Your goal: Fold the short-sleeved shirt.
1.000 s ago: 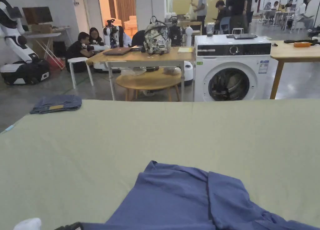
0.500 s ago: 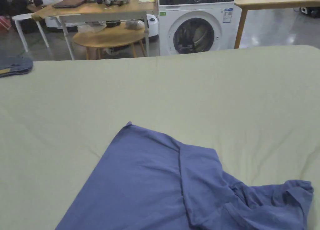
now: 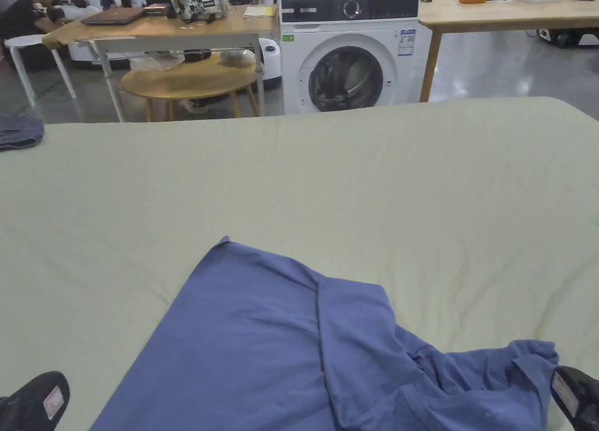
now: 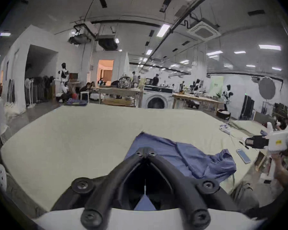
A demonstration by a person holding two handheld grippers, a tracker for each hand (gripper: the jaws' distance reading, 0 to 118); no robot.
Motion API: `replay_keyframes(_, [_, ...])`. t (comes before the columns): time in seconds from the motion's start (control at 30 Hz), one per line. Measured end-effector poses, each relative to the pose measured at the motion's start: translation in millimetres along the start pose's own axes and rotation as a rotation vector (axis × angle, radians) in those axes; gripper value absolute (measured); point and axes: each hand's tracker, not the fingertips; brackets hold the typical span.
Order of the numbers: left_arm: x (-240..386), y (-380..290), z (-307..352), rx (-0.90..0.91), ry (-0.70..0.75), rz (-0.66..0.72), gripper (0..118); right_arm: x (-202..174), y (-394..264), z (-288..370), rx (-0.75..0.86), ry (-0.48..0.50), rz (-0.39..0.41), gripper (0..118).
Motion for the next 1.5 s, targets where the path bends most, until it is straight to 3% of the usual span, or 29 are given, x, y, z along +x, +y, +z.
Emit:
replay_keyframes(0.17, [-6.6, 5.3, 4.7, -0.026, -0.004, -0.034, 0, -14.4, 4.0, -9.8, 0.005, 0.038, 0.025, 0])
replay_keyframes(0.27, [-31.6, 4.7, 10.6, -0.040, 0.048, 0.071, 0, -21.0, 5.8, -11.8, 0.008, 0.057, 0.036, 0])
replay_keyframes(0.37, [-71.1, -6.8, 7.5, -0.179, 0.133, 0.228, 41, -28.0, 2.9, -12.4, -0.002, 0.078, 0.062, 0])
replay_keyframes(0.4, [-84.0, -17.3, 4.6, -0.256, 0.132, 0.249, 41, -29.3, 0.6, -13.1, -0.011, 0.082, 0.070, 0])
replay_keyframes(0.53, [-109.9, -68.1, -8.1, -0.379, 0.191, 0.289, 41, -32.4, -9.4, -17.3, -0.061, 0.103, 0.089, 0])
replay_keyframes(0.77, [-111.8, -128.9, -53.3, -0.529, 0.147, 0.362, 40, -29.9, -11.8, -18.1, -0.102, 0.096, 0.104, 0])
replay_keyframes(0.9, [-107.4, -124.0, -61.8, -0.536, 0.181, 0.306, 7, -23.0, -8.0, -20.7, -0.107, 0.078, 0.078, 0])
replay_keyframes(0.97, [-108.8, -124.6, -68.2, -0.554, 0.150, 0.343, 1, -19.5, -3.9, -27.6, -0.114, 0.085, 0.045, 0])
replay_keyframes(1.03, [-100.6, -125.2, -73.0, -0.581, 0.160, 0.296, 1, -17.8, 6.2, -39.5, -0.121, 0.095, 0.032, 0])
replay_keyframes(1.07, [-97.4, -126.4, -74.3, -0.578, 0.174, 0.274, 1, -18.0, 16.0, -50.6, -0.131, 0.101, 0.033, 8])
replay_keyframes(1.13, [-92.4, -128.5, -75.1, -0.580, 0.181, 0.244, 1, -19.3, 39.9, -83.8, -0.208, 0.118, 0.028, 57])
replay_keyframes(1.17, [-90.8, -129.5, -74.9, -0.574, 0.168, 0.263, 1, -19.3, 50.6, -102.9, -0.247, 0.139, 0.020, 71])
replay_keyframes(1.23, [-93.3, -129.1, -73.5, -0.566, 0.171, 0.271, 1, -14.8, 63.4, -155.2, -0.328, 0.181, -0.006, 70])
replay_keyframes(1.37, [-100.0, -130.1, -69.7, -0.549, 0.153, 0.360, 1, -23.2, 75.3, -259.5, -0.497, 0.176, -0.051, 68])
replay_keyframes(1.5, [-111.2, -133.3, -66.3, -0.547, 0.163, 0.336, 1, -32.6, 52.9, -335.8, -0.698, 0.110, -0.080, 46])
